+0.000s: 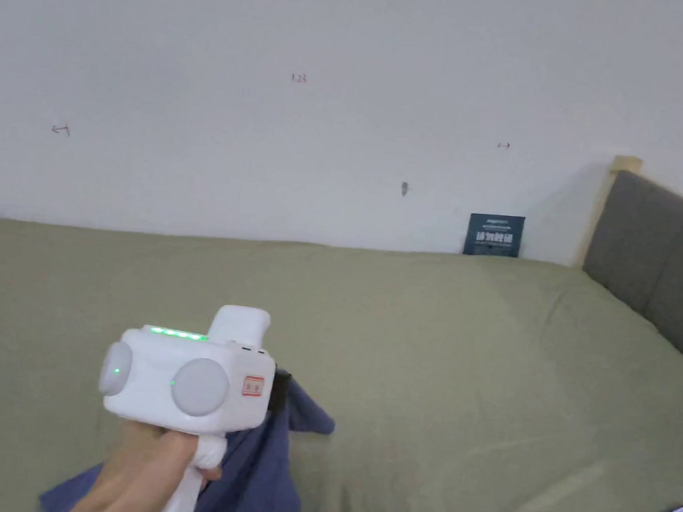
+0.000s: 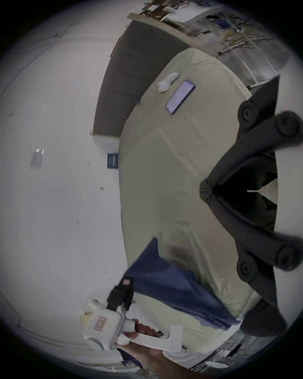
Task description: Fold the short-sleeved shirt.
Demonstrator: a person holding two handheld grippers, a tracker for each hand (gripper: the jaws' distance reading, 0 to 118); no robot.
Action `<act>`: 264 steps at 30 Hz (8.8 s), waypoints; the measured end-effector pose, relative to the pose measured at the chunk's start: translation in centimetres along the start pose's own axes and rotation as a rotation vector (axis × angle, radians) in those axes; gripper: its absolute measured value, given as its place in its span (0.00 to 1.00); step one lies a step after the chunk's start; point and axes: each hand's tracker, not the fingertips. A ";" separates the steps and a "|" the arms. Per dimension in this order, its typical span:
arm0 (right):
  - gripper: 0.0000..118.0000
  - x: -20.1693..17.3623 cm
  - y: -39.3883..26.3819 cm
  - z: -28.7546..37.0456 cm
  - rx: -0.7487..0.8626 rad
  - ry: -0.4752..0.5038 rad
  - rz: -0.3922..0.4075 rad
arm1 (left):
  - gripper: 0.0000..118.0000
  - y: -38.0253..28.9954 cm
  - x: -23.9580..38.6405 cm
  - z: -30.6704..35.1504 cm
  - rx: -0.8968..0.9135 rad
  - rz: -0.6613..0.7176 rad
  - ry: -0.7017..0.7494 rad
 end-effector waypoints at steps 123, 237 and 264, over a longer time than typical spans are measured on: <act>0.03 4.2 26.5 -6.9 0.085 0.085 0.114 | 0.05 1.1 -19.0 26.4 0.237 0.156 0.480; 0.00 -2.0 -4.2 -8.6 -0.232 0.088 0.090 | 0.04 -24.9 -20.8 7.8 -0.272 0.174 0.345; 0.94 -0.4 10.9 -39.5 -0.399 0.141 0.230 | 0.05 -23.7 -21.1 7.0 -0.289 0.238 0.322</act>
